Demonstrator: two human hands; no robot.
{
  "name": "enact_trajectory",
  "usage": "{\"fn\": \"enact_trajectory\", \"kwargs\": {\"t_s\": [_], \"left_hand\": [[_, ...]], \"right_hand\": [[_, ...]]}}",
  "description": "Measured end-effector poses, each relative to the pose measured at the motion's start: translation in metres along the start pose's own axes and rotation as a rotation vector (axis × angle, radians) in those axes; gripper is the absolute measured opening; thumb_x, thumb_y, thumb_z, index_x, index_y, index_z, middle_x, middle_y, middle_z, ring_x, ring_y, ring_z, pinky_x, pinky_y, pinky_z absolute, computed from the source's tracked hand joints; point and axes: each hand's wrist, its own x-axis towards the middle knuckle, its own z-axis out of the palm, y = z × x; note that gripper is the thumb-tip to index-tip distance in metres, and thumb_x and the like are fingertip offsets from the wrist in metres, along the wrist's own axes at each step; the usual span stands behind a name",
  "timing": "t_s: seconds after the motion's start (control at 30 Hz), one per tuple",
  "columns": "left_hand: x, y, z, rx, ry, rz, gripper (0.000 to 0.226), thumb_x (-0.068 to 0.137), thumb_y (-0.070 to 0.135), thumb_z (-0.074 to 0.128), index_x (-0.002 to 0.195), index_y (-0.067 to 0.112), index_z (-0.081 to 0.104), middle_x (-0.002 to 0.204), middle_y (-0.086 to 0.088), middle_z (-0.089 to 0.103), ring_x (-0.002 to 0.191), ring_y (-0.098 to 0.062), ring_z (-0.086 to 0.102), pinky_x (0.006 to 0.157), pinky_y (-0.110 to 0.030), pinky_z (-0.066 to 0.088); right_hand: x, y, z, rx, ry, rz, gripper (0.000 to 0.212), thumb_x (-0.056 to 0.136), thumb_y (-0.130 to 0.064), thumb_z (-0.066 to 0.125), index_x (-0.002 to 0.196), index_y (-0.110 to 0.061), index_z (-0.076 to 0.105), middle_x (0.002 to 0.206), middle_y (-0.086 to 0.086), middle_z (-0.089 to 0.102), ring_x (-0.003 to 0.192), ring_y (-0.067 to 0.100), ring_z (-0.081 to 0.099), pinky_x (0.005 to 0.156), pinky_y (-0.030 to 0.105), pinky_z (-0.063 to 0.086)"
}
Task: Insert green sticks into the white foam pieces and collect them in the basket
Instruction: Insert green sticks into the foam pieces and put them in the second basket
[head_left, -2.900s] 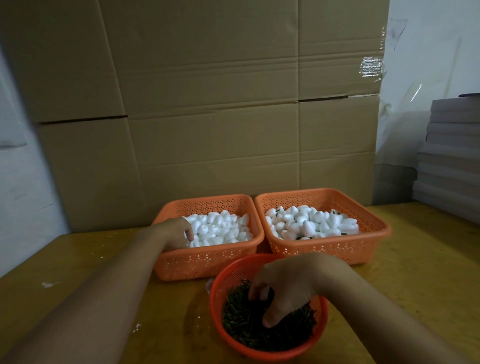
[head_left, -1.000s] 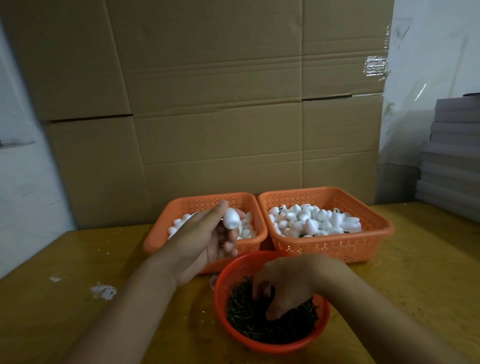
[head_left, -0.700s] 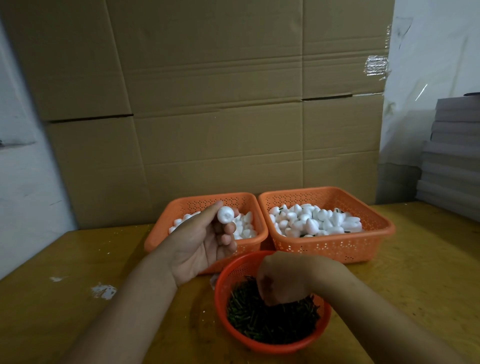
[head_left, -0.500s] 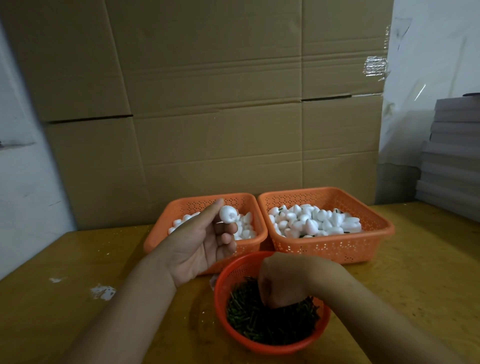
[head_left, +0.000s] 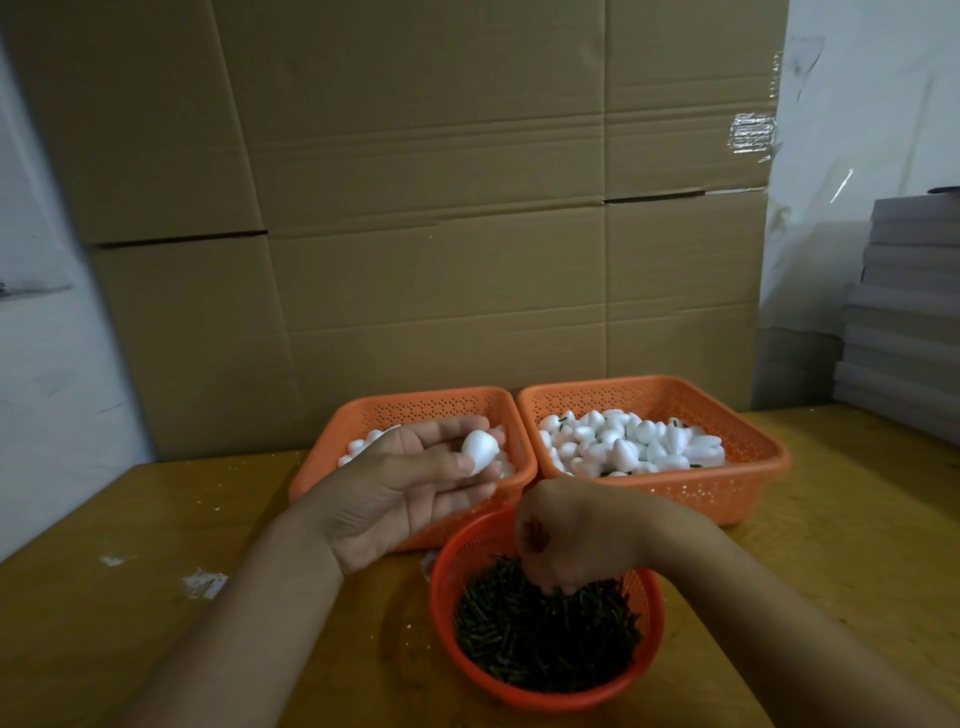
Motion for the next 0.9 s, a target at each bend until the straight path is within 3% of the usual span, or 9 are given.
{"fn": "enact_trajectory", "kwargs": {"t_s": [0.1,0.27,0.43,0.57,0.7,0.9], "left_hand": [[0.0,-0.001,-0.002,0.069,0.003,0.04,0.041,0.074,-0.007,0.072,0.113,0.006,0.065,0.121,-0.014,0.071,0.107,-0.027,0.071,0.083,-0.031,0.059],[0.001,-0.003,-0.002,0.243,0.029,0.126,0.039,0.07,0.0,0.083,0.103,0.019,0.075,0.115,-0.01,0.074,0.113,-0.027,0.069,0.086,-0.027,0.057],[0.001,-0.005,0.003,0.35,0.081,0.201,0.032,0.073,0.001,0.079,0.096,0.024,0.076,0.115,-0.007,0.074,0.113,-0.025,0.069,0.086,-0.025,0.055],[0.001,-0.007,0.005,0.436,0.124,0.264,0.031,0.073,0.006,0.08,0.096,0.025,0.074,0.111,-0.006,0.075,0.106,-0.022,0.072,0.091,-0.034,0.056],[0.001,-0.007,0.007,0.46,0.14,0.313,0.034,0.072,0.006,0.08,0.098,0.028,0.075,0.108,-0.001,0.075,0.102,-0.022,0.073,0.091,-0.038,0.058],[0.003,-0.007,0.009,0.434,0.156,0.381,0.035,0.072,0.004,0.079,0.095,0.029,0.074,0.11,-0.001,0.073,0.1,-0.024,0.072,0.082,-0.032,0.059]], "right_hand": [[-0.001,0.001,-0.001,0.029,-0.01,-0.006,0.011,0.082,-0.014,0.062,0.074,-0.017,0.069,0.064,-0.001,0.068,0.054,0.007,0.062,0.054,0.02,0.047],[-0.006,0.007,-0.009,0.089,-0.05,-0.07,0.015,0.087,-0.013,0.069,0.102,-0.017,0.072,0.071,-0.006,0.068,0.062,0.002,0.064,0.059,0.014,0.047],[-0.018,0.008,-0.024,0.535,-0.041,-0.263,0.011,0.09,-0.001,0.068,0.096,-0.009,0.073,0.085,0.002,0.073,0.076,0.009,0.069,0.069,0.021,0.055],[-0.02,0.002,-0.031,1.107,0.161,-0.381,0.007,0.085,-0.01,0.071,0.089,-0.01,0.077,0.086,0.008,0.073,0.076,0.012,0.069,0.066,0.021,0.057],[-0.013,-0.002,-0.029,1.538,0.358,-0.327,0.014,0.078,-0.011,0.067,0.088,-0.007,0.077,0.078,0.01,0.068,0.067,0.011,0.068,0.062,0.02,0.058],[-0.005,-0.009,-0.023,1.469,0.63,-0.245,0.019,0.073,-0.007,0.071,0.091,0.0,0.07,0.076,0.012,0.069,0.063,0.013,0.068,0.063,0.02,0.058]]}}
